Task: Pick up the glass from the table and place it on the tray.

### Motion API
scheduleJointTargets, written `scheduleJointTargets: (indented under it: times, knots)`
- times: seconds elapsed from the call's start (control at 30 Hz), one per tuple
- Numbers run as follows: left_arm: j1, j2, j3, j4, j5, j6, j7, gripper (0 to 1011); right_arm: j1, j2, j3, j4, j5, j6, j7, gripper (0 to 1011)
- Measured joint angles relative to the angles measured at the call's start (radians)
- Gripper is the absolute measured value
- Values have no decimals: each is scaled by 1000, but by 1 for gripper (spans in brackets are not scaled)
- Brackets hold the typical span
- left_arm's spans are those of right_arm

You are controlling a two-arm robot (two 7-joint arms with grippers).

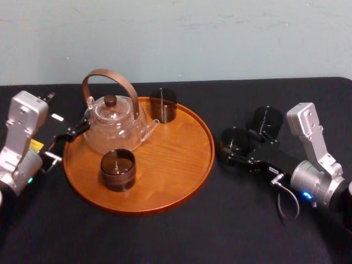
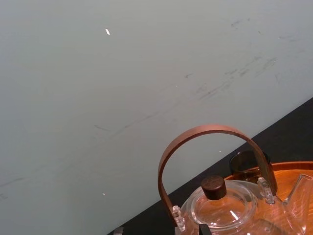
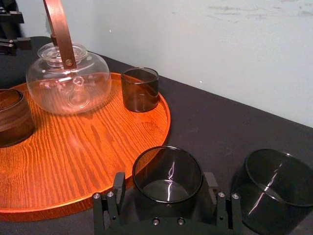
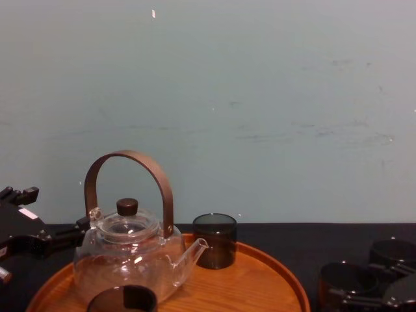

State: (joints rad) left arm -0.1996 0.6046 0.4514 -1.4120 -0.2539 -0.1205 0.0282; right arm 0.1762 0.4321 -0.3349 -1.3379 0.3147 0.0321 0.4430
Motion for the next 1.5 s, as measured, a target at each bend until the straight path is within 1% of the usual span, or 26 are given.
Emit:
scheduleJointTargets:
  times: [0.27, 0.73, 1.5]
  knots:
    - [0, 0, 0, 0, 0, 0, 0, 1001, 21, -16, -8, 36, -1, -6, 11, 1002]
    - [0, 0, 0, 0, 0, 0, 0, 1002, 44, -30, -17, 78, 2, -13, 19, 1002]
    - [0, 0, 0, 0, 0, 0, 0, 1001, 47, -30, -18, 79, -1, -18, 15, 999]
